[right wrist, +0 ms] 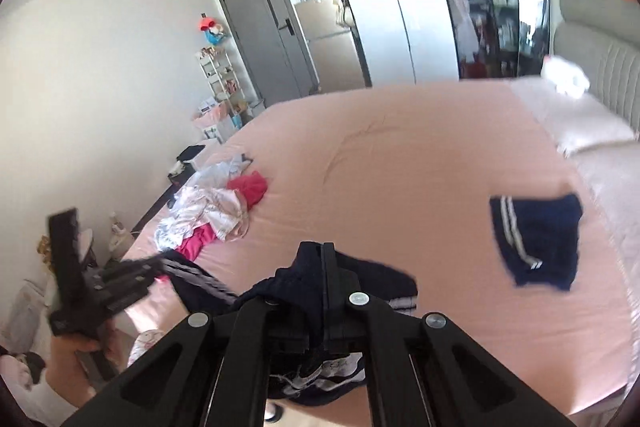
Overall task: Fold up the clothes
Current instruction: 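Lift the pants with both grippers and lay them flat on the bed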
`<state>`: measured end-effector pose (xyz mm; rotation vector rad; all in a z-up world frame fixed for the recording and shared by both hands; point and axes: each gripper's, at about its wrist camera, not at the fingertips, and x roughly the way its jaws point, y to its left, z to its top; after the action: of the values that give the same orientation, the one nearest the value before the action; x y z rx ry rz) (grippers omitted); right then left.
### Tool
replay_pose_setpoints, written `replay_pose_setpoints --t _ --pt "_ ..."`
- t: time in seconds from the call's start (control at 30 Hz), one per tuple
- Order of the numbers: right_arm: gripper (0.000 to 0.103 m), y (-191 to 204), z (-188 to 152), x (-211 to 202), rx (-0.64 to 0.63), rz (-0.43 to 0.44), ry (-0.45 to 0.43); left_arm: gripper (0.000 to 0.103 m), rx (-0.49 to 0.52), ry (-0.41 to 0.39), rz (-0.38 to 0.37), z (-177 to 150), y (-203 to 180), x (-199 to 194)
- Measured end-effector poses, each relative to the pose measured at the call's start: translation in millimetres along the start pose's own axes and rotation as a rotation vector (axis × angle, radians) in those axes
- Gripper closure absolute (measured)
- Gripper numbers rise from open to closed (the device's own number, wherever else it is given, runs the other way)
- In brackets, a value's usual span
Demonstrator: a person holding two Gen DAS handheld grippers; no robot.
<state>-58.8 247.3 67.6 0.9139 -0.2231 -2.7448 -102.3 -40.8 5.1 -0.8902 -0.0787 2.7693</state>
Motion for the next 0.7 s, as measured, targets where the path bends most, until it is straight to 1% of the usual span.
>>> replay_pose_setpoints --t 0.03,0.07,0.17,0.23,0.27,0.33,0.37,0.43,0.47,0.5,0.57,0.6,0.63,0.67,0.7 --pt "0.103 1.5 5.3 4.0 -0.017 -0.025 0.005 0.092 -0.004 -0.015 0.002 7.5 2.7 0.6" --pt "0.103 -2.4 7.5 15.9 -0.015 -0.045 0.032 0.092 -0.009 0.004 0.005 12.6 6.5 11.3" --pt "0.103 -25.7 17.2 68.3 0.012 -0.051 0.137 0.092 -0.019 0.08 0.01 32.3 18.2 55.0" --pt "0.103 -42.5 28.0 100.4 0.026 -0.065 0.19 0.092 0.034 0.071 0.06 53.6 17.0 74.1" --pt "0.103 -48.1 36.9 108.6 0.029 -0.072 0.195 0.092 0.052 0.052 0.07 66.4 14.6 76.1" --pt "0.102 -48.3 64.7 97.0 0.022 -0.083 0.13 0.092 0.056 -0.009 0.059 92.8 12.0 65.5" --pt "0.102 -44.1 76.6 84.4 0.015 -0.079 0.084 0.092 0.055 -0.049 0.054 104.3 11.2 55.3" --pt "0.102 -35.6 100.5 59.2 0.001 -0.07 -0.009 0.092 0.057 -0.114 0.056 115.3 12.0 34.2" --pt "0.102 -31.6 108.2 48.3 -0.007 -0.072 -0.048 0.092 0.046 -0.118 0.048 112.5 15.2 28.5" --pt "0.102 -29.4 105.2 44.1 -0.011 -0.078 -0.059 0.091 0.035 -0.119 0.04 108.8 18.4 23.6" --pt "0.101 -30.0 86.1 47.9 -0.005 -0.075 -0.026 0.091 0.024 -0.054 0.024 82.0 24.9 30.3" --pt "0.101 -31.0 71.7 53.6 -0.001 -0.076 0.002 0.091 0.033 -0.001 0.029 64.3 25.8 43.6" --pt "0.101 -33.8 48.6 66.4 0.005 -0.082 0.048 0.091 0.041 0.077 0.037 38.3 27.5 62.7" --pt "0.101 -37.6 21.5 83.6 0.014 -0.091 0.104 0.091 0.049 0.154 0.046 12.4 29.1 81.8" --pt "0.101 -42.4 -10.1 104.9 0.032 -0.102 0.179 0.091 0.055 0.232 0.054 -13.9 31.0 101.3"
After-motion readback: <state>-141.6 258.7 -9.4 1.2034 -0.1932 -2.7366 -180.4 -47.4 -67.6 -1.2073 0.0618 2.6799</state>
